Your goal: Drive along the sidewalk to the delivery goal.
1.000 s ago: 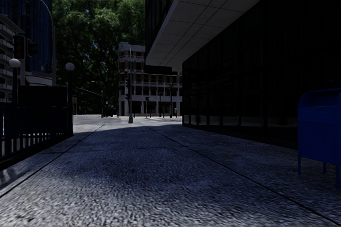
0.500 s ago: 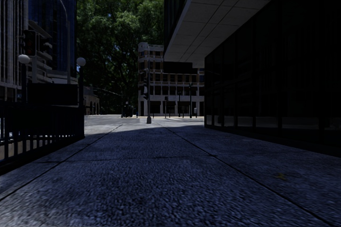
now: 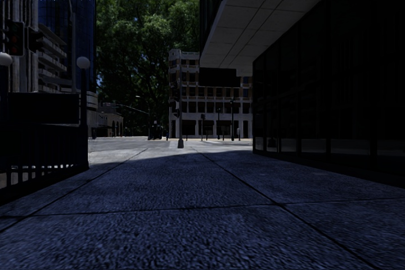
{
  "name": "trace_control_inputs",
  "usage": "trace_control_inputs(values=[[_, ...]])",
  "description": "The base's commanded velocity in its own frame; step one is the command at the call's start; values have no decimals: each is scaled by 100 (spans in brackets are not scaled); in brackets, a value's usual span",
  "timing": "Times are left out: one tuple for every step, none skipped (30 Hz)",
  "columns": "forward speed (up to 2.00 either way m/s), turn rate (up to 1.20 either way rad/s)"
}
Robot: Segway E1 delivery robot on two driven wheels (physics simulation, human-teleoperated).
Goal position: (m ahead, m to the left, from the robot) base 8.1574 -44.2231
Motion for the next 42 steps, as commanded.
trace_control_inputs(values=[[186,0],[186,0],[187,15],[187,26],[187,28],[187,28],[187,29],[187,34],[187,43],[187,46],[187,46],[187,46],[187,45],[187,45],[188,29],[188,0],[188,0],[188,0],[188,0],[188,0],[191,0],[191,0],[192,0],[192,0],[192,0],[192,0],[193,0],[194,0],[194,0],[194,0],[194,0],[194,0],[194,0],[194,0],[200,0],[200,0],[200,0],[200,0],[200,0],[200,0],[200,0],[200,0]])
